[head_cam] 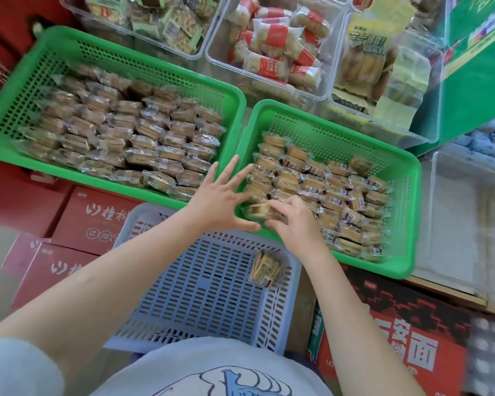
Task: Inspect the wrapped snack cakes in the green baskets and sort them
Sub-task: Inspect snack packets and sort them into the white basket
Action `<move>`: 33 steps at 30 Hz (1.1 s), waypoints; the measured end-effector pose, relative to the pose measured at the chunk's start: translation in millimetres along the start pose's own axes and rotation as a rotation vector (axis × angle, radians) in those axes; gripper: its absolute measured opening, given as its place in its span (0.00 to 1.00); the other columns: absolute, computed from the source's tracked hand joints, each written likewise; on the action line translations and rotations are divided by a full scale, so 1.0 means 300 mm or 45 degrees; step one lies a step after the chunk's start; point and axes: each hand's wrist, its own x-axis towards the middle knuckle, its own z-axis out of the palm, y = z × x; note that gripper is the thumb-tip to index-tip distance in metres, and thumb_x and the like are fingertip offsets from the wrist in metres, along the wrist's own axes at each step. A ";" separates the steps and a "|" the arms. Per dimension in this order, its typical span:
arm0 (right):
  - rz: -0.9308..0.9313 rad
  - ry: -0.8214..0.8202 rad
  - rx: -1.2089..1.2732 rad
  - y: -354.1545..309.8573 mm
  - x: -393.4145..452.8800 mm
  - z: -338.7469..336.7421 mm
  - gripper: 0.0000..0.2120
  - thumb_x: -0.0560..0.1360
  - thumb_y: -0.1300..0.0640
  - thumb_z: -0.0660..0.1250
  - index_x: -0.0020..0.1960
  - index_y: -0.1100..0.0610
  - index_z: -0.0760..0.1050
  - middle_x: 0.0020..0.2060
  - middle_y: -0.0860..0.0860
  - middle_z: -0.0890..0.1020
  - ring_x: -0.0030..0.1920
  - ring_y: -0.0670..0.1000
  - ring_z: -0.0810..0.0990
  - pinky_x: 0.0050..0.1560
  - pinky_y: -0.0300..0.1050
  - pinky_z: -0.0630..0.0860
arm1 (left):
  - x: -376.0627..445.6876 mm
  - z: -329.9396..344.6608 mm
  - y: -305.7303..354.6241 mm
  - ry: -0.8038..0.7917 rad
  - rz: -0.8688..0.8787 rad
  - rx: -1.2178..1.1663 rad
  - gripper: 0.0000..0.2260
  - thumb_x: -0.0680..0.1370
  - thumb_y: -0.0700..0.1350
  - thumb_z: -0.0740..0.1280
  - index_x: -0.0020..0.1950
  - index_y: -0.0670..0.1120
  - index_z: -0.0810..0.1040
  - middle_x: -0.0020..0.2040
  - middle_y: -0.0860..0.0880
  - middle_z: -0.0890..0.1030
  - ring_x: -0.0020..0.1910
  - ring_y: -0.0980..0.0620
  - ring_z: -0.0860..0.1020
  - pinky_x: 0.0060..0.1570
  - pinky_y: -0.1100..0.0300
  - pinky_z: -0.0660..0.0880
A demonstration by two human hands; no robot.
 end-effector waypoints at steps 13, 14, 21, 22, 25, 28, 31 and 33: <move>0.125 -0.101 -0.172 -0.039 0.111 0.074 0.06 0.79 0.58 0.67 0.51 0.55 0.82 0.46 0.49 0.74 0.49 0.54 0.76 0.46 0.46 0.72 | -0.003 0.013 -0.005 0.077 0.015 -0.101 0.39 0.72 0.79 0.50 0.77 0.59 0.67 0.82 0.52 0.34 0.78 0.45 0.27 0.76 0.36 0.36; 0.110 -0.038 -0.159 -0.042 0.114 0.070 0.07 0.79 0.58 0.67 0.53 0.56 0.82 0.47 0.49 0.74 0.47 0.52 0.75 0.44 0.43 0.70 | -0.004 0.015 -0.005 0.081 0.013 -0.103 0.39 0.72 0.79 0.50 0.77 0.59 0.66 0.82 0.51 0.34 0.78 0.45 0.27 0.76 0.36 0.36; 0.093 0.132 -0.205 -0.045 0.146 0.099 0.12 0.78 0.59 0.69 0.60 0.59 0.75 0.56 0.54 0.75 0.48 0.54 0.78 0.43 0.46 0.74 | -0.034 0.057 0.015 0.192 -0.031 -0.114 0.41 0.72 0.78 0.40 0.77 0.59 0.68 0.82 0.50 0.37 0.79 0.44 0.31 0.77 0.37 0.37; 0.103 0.108 -0.227 -0.047 0.150 0.108 0.12 0.77 0.59 0.70 0.60 0.58 0.75 0.56 0.54 0.74 0.49 0.55 0.78 0.43 0.47 0.74 | -0.044 0.067 0.020 0.212 -0.037 -0.130 0.41 0.73 0.76 0.38 0.76 0.59 0.69 0.82 0.50 0.38 0.80 0.44 0.31 0.77 0.38 0.37; 0.070 0.097 -0.387 -0.054 0.157 0.123 0.12 0.77 0.60 0.69 0.59 0.59 0.72 0.55 0.56 0.72 0.48 0.56 0.76 0.40 0.48 0.71 | -0.075 0.087 0.044 0.249 -0.068 -0.207 0.38 0.75 0.73 0.38 0.70 0.59 0.76 0.81 0.53 0.38 0.80 0.46 0.33 0.77 0.40 0.35; -0.026 0.097 -0.578 -0.066 0.167 0.120 0.09 0.78 0.64 0.66 0.57 0.61 0.71 0.57 0.58 0.72 0.49 0.58 0.76 0.39 0.47 0.67 | -0.085 0.092 0.064 0.241 -0.122 -0.256 0.36 0.76 0.71 0.39 0.66 0.58 0.79 0.81 0.54 0.38 0.80 0.47 0.33 0.77 0.41 0.35; -0.130 0.028 -0.657 -0.075 0.177 0.117 0.10 0.78 0.68 0.63 0.58 0.63 0.71 0.57 0.58 0.71 0.51 0.59 0.76 0.40 0.46 0.64 | -0.084 0.090 0.067 0.218 -0.141 -0.262 0.31 0.79 0.70 0.44 0.64 0.58 0.79 0.83 0.53 0.40 0.80 0.48 0.32 0.77 0.41 0.36; -0.163 0.004 -0.676 -0.079 0.185 0.116 0.12 0.77 0.69 0.63 0.60 0.63 0.70 0.57 0.58 0.71 0.54 0.59 0.75 0.41 0.46 0.65 | -0.083 0.093 0.064 0.211 -0.143 -0.266 0.29 0.80 0.70 0.46 0.65 0.58 0.79 0.83 0.54 0.40 0.80 0.48 0.32 0.77 0.41 0.36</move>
